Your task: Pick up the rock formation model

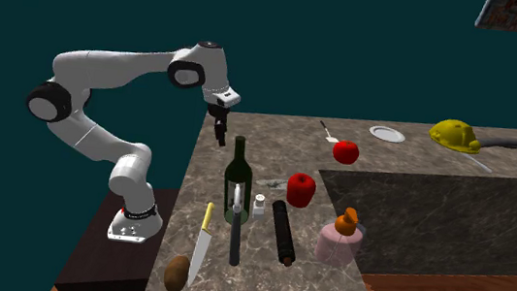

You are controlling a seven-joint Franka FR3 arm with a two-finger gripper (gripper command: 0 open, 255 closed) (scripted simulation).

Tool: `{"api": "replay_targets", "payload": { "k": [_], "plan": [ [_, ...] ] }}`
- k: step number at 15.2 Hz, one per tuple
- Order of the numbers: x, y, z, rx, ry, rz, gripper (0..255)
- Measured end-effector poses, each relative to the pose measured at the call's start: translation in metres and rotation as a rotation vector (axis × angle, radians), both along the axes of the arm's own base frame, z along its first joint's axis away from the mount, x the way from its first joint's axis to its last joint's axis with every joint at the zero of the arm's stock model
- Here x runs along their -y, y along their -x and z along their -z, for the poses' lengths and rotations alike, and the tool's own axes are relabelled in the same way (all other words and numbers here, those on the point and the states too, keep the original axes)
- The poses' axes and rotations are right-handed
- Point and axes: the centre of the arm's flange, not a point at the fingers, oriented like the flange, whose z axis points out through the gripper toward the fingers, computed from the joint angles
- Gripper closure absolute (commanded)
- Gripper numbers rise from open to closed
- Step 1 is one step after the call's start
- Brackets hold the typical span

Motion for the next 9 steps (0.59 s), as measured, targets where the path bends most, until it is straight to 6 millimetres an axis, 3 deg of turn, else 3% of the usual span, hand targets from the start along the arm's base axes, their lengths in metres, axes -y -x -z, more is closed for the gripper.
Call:
{"api": "replay_targets", "payload": {
  "k": [3,9],
  "plan": [
    [0.001,-0.01,0.008,0.009,-0.001,0.006,0],
    [0.013,-0.063,0.058,0.053,-0.006,0.034,0]
  ]
}}
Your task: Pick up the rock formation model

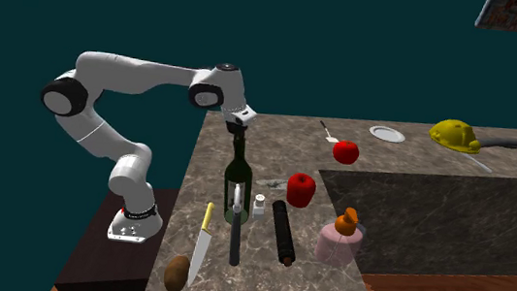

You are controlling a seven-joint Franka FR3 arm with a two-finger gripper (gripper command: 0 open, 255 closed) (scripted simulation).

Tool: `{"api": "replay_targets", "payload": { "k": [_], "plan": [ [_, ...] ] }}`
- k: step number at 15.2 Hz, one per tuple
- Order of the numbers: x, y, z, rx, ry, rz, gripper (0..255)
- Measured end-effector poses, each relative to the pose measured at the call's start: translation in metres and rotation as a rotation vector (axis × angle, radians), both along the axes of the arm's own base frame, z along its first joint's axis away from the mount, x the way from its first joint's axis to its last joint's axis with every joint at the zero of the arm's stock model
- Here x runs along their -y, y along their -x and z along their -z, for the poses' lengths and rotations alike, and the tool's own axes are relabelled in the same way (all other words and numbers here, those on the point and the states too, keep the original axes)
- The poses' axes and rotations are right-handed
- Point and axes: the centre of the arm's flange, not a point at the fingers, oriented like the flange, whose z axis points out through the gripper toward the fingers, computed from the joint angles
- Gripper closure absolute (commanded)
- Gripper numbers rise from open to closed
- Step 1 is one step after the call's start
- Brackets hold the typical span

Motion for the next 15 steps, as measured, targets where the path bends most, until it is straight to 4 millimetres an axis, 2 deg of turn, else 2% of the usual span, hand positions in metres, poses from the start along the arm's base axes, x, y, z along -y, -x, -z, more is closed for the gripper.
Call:
{"api": "replay_targets", "payload": {
  "k": [5,13,15],
  "plan": [
    [0.007,-0.052,0.038,0.041,-0.004,0.025,0],
    [0.024,-0.125,0.097,0.106,-0.011,0.064,0],
    [0.025,-0.134,0.106,0.113,-0.011,0.069,0]
  ]
}}
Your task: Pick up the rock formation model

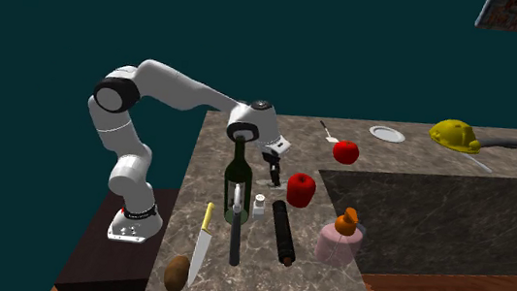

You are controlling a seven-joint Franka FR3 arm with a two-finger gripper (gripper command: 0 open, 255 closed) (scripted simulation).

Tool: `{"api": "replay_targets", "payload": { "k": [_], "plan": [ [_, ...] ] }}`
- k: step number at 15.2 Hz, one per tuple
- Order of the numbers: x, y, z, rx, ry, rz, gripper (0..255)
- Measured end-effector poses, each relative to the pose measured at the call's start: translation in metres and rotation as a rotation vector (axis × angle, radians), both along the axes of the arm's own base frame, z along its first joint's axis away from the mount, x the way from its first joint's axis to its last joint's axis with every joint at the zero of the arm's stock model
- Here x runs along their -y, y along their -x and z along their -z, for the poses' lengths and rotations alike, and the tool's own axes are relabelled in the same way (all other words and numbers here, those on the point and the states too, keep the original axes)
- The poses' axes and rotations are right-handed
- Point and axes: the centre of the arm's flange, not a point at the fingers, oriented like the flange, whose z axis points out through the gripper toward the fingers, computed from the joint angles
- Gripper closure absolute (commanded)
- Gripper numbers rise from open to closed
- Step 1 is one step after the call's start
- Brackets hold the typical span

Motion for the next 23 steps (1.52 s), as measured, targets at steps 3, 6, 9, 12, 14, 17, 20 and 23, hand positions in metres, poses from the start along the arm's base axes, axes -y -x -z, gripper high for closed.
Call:
{"api": "replay_targets", "payload": {
  "k": [3,6,9,12,14,17,20,23],
  "plan": [
    [0.0,-0.002,0.015,0.003,0.0,0.001,0],
    [0.001,-0.003,0.031,0.003,0.0,0.002,0],
    [0.001,-0.002,0.038,0.003,0.0,0.002,255],
    [0.001,-0.002,0.038,0.004,0.0,0.001,255],
    [0.001,-0.002,0.038,0.004,0.0,0.001,255],
    [0.001,-0.002,0.038,0.004,0.0,0.001,255],
    [0.0,-0.002,0.032,0.004,0.0,0.002,255],
    [-0.001,-0.002,0.019,0.004,0.0,0.002,255]
  ]
}}
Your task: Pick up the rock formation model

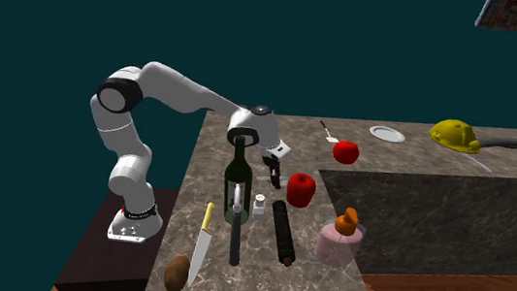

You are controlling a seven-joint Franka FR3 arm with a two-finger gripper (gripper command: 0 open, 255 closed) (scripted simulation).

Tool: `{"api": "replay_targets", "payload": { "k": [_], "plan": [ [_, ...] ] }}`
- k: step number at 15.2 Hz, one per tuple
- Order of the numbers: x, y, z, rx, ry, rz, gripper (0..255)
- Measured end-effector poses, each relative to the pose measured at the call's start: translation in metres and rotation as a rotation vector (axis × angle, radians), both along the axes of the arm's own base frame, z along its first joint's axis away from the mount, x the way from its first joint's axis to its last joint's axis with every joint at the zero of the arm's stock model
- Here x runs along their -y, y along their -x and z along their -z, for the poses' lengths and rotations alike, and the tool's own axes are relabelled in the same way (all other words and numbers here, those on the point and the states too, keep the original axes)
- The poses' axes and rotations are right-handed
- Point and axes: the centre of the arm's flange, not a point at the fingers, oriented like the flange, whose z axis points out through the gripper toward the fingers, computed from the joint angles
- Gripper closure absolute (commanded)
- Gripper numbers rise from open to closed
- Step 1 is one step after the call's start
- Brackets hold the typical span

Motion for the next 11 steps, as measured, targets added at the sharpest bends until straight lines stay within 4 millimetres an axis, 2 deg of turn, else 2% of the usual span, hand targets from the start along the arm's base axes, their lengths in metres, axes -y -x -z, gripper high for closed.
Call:
{"api": "replay_targets", "payload": {
  "k": [11],
  "plan": [
    [0.001,0.0,-0.056,0.0,0.0,0.0,255]
  ]
}}
